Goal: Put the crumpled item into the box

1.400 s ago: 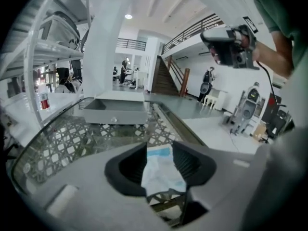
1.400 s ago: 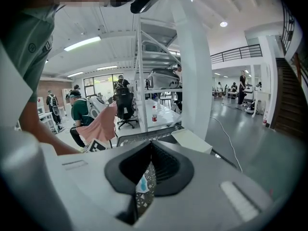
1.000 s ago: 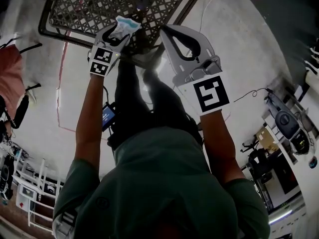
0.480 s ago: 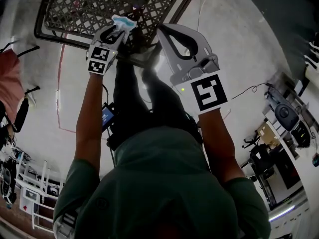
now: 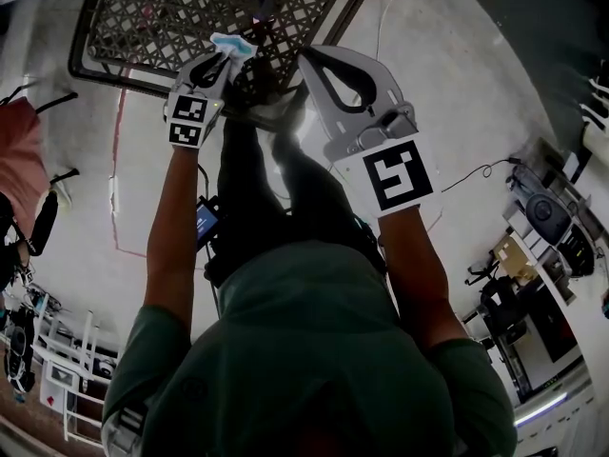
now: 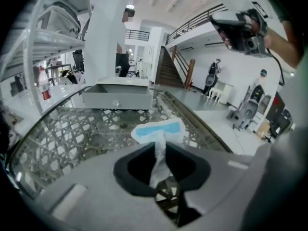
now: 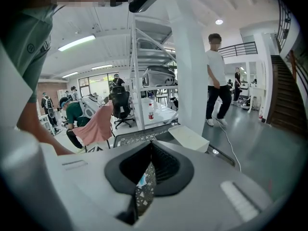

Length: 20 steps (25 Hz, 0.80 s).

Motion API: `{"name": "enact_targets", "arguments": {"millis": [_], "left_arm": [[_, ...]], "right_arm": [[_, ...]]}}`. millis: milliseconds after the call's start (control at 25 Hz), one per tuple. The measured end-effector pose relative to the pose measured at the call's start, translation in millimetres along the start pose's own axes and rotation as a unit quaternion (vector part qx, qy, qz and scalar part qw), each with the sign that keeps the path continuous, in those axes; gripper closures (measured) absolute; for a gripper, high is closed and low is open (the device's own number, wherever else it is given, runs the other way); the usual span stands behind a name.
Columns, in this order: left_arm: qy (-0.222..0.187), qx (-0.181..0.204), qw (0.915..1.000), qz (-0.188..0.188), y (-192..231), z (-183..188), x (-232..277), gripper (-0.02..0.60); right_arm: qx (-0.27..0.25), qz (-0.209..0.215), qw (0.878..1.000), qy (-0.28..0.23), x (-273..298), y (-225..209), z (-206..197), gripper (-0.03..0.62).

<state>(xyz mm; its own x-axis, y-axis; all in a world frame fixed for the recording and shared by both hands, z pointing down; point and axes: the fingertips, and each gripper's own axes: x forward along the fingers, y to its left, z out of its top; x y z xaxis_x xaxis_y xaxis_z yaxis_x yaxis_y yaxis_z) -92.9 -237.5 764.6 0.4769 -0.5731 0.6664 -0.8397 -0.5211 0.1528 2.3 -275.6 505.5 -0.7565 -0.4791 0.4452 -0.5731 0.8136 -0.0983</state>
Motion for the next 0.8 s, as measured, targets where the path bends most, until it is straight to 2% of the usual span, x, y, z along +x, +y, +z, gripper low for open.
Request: {"name": "enact_targets", "arguments": {"millis": [800], "left_arm": [[-0.062, 0.073, 0.9952, 0.020, 37.0, 132.3, -52.5, 0.517]], "right_arm": [[-0.006, -0.031, 0.999, -0.043, -20.7, -19.6, 62.2, 0.586]]}}
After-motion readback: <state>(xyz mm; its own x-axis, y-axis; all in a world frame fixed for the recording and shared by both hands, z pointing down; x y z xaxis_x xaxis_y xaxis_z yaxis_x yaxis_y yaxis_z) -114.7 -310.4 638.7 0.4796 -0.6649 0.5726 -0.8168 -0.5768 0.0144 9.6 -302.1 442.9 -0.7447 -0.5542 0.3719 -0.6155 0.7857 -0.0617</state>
